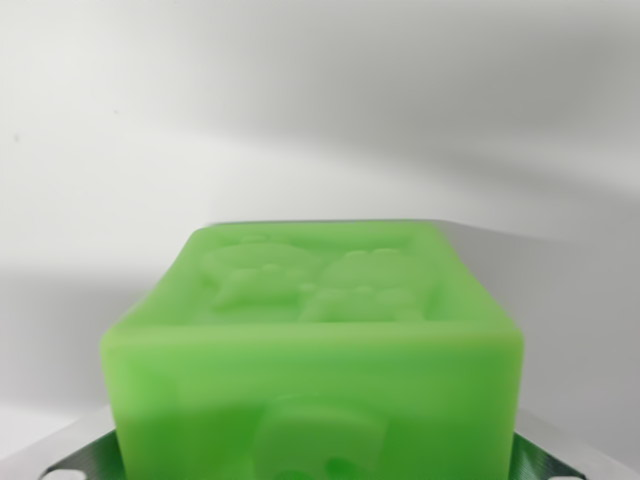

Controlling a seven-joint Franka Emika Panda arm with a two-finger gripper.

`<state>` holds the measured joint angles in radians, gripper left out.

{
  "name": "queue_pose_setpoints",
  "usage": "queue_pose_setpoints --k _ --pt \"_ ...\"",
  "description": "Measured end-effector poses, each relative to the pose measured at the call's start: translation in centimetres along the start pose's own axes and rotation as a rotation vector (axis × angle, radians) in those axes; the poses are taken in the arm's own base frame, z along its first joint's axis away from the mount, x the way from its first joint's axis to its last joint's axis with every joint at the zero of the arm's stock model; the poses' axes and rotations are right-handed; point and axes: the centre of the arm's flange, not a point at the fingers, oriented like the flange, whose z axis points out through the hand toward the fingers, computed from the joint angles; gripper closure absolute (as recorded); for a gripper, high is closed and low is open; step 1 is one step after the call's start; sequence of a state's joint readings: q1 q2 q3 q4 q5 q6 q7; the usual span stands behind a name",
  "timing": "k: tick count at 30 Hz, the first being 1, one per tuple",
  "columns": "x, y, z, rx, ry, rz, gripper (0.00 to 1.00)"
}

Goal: Stack cube

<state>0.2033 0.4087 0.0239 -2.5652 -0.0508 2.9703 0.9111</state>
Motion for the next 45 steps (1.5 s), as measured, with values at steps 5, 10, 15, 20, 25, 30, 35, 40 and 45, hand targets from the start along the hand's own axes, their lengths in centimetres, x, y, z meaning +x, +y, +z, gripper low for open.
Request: queue_pose_setpoints --k 5,10,15,20,25,30,35,40,45 --pt "0.1 -0.1 -0.9 0.001 0.002 0.000 1.00" --pt "0.0 -0.1 -1.9 0.001 0.003 -0.001 1.00" --pt "0.1 -0.1 -3.2 0.002 0.005 -0.002 1.00" --pt "0.1 -0.1 -4.8 0.004 0.007 -0.002 1.00" --pt "0.1 -0.1 -6.2 0.006 0.009 -0.004 1.00" --pt "0.4 0.6 -6.4 0.003 0.006 -0.017 1.00" --pt "0.8 1.4 -6.8 0.003 0.006 -0.030 1.00" --pt "1.1 2.2 -7.3 0.003 0.007 -0.046 1.00" --pt "1.5 3.0 -7.7 0.002 0.005 -0.062 1.00"
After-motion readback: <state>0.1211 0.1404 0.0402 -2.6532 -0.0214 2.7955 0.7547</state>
